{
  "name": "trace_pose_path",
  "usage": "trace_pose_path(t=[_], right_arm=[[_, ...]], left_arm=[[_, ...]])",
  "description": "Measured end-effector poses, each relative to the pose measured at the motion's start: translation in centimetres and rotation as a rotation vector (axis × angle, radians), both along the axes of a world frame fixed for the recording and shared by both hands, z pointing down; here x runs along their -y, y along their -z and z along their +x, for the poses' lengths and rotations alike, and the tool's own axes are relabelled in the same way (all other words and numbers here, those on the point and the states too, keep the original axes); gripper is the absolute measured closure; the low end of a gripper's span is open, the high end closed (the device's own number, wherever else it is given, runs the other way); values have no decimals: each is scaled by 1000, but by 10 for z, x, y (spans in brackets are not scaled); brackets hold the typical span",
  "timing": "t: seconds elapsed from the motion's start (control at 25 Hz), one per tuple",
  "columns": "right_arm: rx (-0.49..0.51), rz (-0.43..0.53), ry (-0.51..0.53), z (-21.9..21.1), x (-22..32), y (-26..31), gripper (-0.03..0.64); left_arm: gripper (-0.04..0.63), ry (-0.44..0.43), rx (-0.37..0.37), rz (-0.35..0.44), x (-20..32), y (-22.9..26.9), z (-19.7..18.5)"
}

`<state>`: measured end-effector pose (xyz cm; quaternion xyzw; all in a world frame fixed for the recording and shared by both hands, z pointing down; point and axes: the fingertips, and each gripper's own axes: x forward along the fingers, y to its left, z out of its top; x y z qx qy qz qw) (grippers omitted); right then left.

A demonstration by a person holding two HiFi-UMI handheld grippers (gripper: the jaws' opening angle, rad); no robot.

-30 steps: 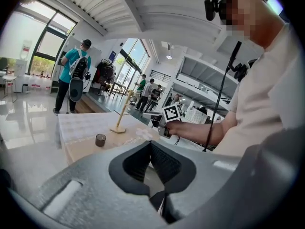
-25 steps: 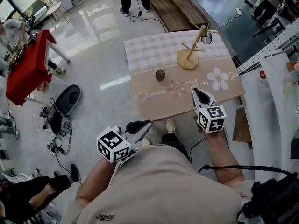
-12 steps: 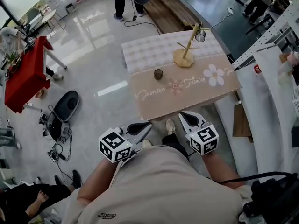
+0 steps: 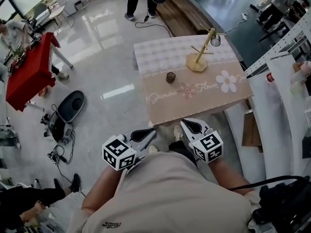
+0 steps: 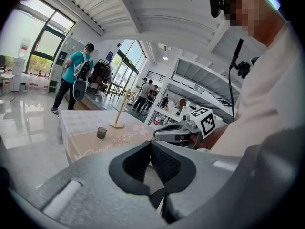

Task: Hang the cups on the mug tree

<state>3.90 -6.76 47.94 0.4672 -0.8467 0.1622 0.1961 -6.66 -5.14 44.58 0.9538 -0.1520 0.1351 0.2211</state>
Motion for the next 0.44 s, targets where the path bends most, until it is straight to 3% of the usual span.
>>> trace_pose_path(t=[0.44], right_arm=[[-34, -22, 33, -10, -11, -3, 603]], left_arm=[[588, 5, -16, -5, -2, -13, -3]])
